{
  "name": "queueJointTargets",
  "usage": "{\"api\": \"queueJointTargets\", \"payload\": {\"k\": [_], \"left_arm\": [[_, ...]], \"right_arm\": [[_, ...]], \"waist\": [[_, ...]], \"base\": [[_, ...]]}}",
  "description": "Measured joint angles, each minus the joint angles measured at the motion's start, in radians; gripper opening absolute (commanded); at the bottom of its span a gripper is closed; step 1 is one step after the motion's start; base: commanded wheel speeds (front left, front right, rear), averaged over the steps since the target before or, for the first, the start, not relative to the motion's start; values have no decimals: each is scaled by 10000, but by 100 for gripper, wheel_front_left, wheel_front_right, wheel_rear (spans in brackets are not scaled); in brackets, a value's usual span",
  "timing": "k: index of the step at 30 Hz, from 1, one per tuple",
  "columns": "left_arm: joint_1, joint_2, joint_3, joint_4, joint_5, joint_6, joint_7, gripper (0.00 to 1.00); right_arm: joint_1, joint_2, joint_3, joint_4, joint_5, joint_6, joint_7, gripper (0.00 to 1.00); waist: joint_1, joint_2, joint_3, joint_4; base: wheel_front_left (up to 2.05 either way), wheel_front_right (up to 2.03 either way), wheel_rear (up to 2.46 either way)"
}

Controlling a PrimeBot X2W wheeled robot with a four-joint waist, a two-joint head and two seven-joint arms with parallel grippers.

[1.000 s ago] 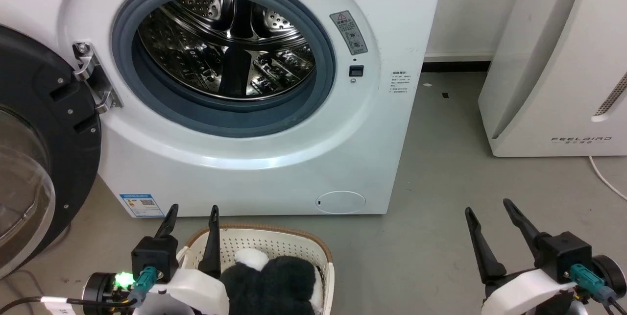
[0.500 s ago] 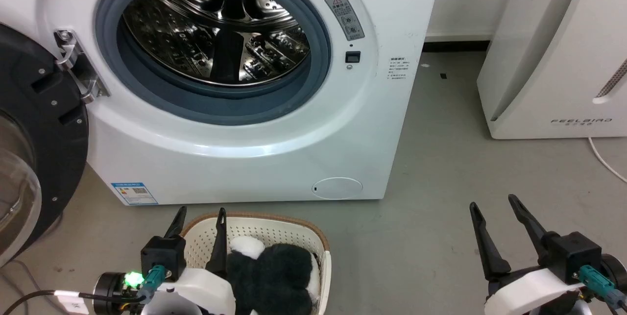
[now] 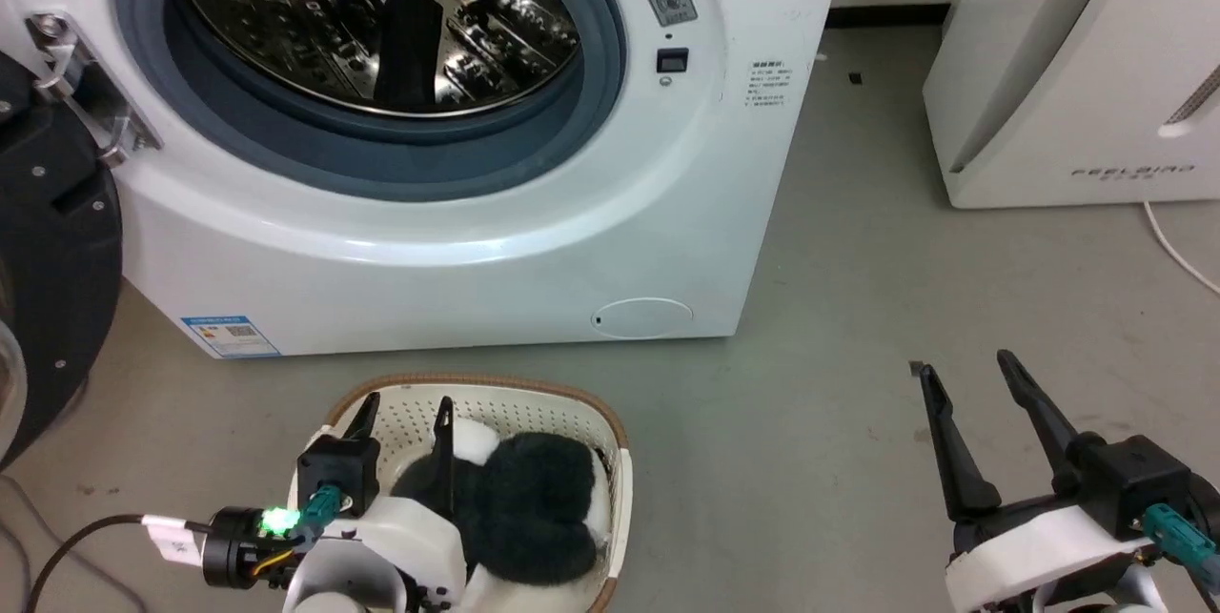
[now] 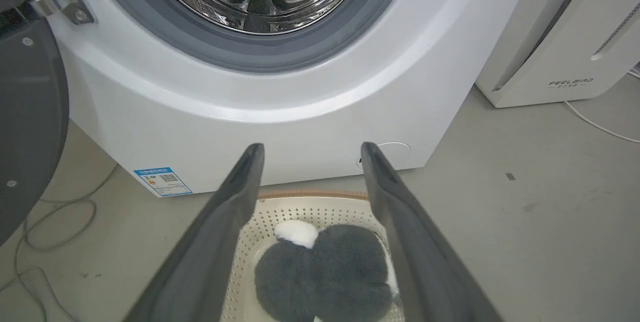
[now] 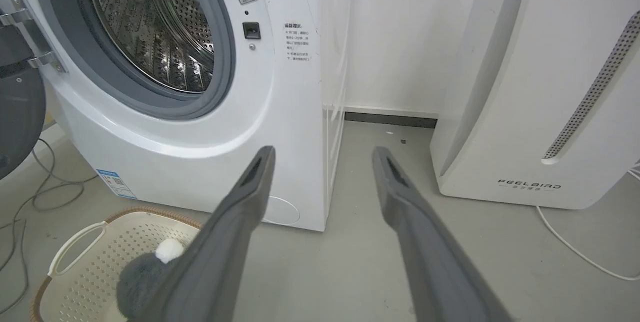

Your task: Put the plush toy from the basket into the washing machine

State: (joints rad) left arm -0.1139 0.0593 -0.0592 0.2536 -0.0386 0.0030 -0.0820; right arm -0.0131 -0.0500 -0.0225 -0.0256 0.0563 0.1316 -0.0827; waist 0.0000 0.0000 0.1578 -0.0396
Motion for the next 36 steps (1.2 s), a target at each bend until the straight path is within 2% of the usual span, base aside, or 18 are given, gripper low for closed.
{"api": "queueJointTargets", "payload": {"k": [14,24,36], "left_arm": [[-1298,336,-176,1979,-268,-236,-209,100],[-2338,585,-297,3381,-433,-253,-362,100],[-3795,1189,-587,5221,-600,-297,-44,100]], "right_arm": [[-244,2,12,-136,313,0,-309,100],[-593,2,13,-284,602,0,-522,100],[-1034,0,25,-516,965,0,-777,100]], "waist": [[1,0,1088,-362],[0,0,2017,-646],[1,0,3367,-1059]], "base": [[0,0,0],[0,0,0],[0,0,0]]}}
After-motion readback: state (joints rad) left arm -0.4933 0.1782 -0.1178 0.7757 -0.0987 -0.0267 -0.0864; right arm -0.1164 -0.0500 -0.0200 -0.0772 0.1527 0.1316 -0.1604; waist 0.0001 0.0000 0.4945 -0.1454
